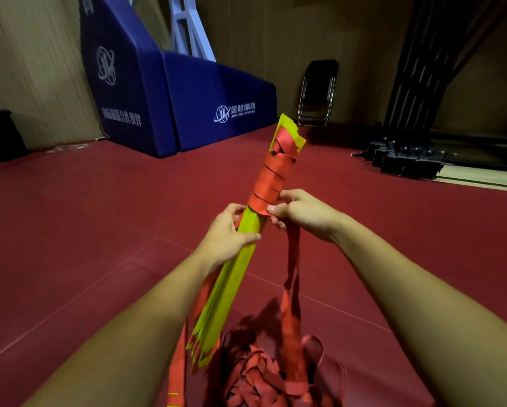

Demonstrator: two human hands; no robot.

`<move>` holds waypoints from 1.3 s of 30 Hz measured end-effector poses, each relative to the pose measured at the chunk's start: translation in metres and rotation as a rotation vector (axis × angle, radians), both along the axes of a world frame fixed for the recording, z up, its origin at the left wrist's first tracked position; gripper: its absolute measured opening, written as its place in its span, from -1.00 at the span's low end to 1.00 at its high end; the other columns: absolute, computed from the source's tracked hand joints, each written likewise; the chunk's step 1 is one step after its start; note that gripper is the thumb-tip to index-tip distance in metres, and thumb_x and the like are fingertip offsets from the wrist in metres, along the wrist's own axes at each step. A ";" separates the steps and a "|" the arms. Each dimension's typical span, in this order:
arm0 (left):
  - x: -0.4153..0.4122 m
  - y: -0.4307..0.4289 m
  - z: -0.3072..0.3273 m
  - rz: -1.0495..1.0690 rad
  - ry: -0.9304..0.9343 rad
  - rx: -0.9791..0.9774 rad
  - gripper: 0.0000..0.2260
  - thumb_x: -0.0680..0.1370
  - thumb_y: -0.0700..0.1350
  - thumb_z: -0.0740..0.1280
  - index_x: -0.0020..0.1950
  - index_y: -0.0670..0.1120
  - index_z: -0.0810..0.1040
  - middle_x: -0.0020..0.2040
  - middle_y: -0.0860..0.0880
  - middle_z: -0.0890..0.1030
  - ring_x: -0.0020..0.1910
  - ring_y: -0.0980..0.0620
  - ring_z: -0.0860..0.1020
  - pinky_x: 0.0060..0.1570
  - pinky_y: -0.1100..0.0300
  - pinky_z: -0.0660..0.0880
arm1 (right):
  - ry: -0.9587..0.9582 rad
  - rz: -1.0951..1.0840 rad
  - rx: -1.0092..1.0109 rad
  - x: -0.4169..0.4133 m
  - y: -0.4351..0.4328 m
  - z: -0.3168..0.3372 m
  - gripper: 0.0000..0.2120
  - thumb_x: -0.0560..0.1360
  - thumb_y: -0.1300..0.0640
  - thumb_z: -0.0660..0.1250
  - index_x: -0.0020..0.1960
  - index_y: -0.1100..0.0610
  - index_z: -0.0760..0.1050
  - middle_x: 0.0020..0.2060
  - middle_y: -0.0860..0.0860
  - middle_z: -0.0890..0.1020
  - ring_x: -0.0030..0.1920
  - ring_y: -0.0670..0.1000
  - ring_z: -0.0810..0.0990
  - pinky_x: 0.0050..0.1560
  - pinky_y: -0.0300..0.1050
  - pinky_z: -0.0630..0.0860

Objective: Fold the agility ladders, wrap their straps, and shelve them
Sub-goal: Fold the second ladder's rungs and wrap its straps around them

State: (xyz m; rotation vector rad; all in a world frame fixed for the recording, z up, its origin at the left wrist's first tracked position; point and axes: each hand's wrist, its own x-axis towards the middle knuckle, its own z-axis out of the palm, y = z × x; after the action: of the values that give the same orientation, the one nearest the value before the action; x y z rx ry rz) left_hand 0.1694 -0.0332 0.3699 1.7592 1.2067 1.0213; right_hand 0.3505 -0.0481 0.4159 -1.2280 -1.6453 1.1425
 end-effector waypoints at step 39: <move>0.007 0.004 -0.007 0.211 0.293 0.071 -0.81 0.38 -0.02 0.56 -0.17 -0.06 0.61 -0.30 0.03 0.69 -0.27 0.00 0.66 -0.20 0.05 0.57 | -0.057 -0.421 0.152 -0.026 0.010 -0.013 -0.57 0.47 -0.11 0.46 -0.35 0.11 0.35 -0.57 0.00 0.50 -0.62 -0.09 0.40 -0.47 -0.19 0.34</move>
State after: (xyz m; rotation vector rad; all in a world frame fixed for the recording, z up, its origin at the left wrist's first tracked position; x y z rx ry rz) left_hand 0.1760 -0.0289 0.3634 1.9157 1.5826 0.9561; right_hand 0.3248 -0.0382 0.4027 -1.4313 -1.3952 0.7160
